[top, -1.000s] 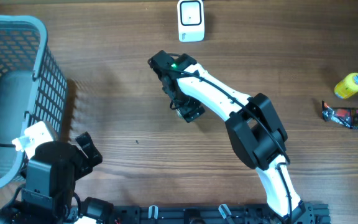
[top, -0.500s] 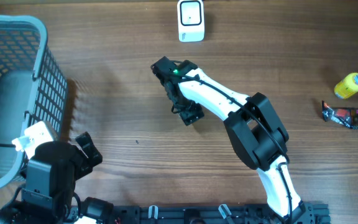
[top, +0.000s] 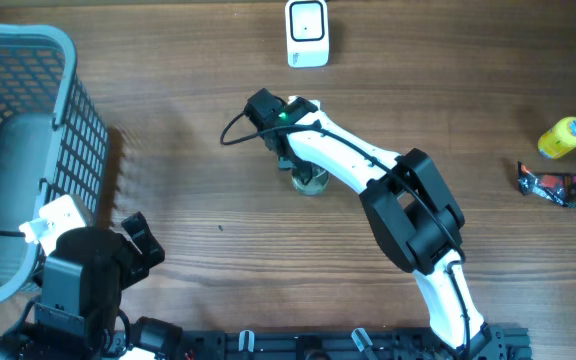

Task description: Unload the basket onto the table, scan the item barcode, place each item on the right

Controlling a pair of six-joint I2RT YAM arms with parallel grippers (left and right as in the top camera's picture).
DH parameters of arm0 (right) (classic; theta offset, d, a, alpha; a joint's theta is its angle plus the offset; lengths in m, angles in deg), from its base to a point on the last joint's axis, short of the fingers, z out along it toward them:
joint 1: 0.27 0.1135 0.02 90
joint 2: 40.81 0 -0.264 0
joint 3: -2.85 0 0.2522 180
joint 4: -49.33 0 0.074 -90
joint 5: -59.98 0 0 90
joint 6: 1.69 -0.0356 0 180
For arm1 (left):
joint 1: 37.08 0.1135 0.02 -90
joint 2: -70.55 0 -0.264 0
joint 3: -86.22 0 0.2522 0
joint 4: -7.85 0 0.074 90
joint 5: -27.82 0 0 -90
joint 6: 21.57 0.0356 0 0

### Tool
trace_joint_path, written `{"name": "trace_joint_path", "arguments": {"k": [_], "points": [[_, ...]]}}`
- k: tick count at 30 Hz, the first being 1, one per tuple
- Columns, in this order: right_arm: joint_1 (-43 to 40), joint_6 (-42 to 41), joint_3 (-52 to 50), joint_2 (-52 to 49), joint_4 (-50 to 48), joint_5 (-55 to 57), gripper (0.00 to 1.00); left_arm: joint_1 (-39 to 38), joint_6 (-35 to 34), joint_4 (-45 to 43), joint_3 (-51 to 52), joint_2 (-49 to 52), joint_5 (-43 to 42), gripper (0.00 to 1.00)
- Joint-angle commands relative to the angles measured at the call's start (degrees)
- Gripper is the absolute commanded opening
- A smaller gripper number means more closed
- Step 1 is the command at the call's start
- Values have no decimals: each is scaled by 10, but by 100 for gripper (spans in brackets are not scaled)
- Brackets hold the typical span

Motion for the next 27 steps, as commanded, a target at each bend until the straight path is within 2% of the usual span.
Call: {"name": "trace_joint_path", "arguments": {"k": [1,5,10,12,16,19,22,24,27], "points": [[2,78,-4,10,-3,-46,100,-2,11,0,-2,1,-3,100],[2,-95,-4,10,17,-78,100,-2,11,2,-2,1,-3,100],[2,-402,-4,10,131,-119,100,-2,11,3,-2,1,-3,100],[3,-492,-4,10,158,-140,100,-2,11,3,-2,1,-3,100],[3,-542,-4,10,144,-187,100,-2,11,2,-2,1,-3,100],[3,-535,-4,10,106,-186,99,-2,11,3,-2,1,-7,100],[3,-519,-4,10,107,-173,93,-2,11,5,-2,1,-7,100],[3,-533,-5,10,121,-173,92,-2,11,4,-2,1,-7,100],[4,-576,-5,10,133,-181,97,-2,11,4,-2,1,-7,100]]}}
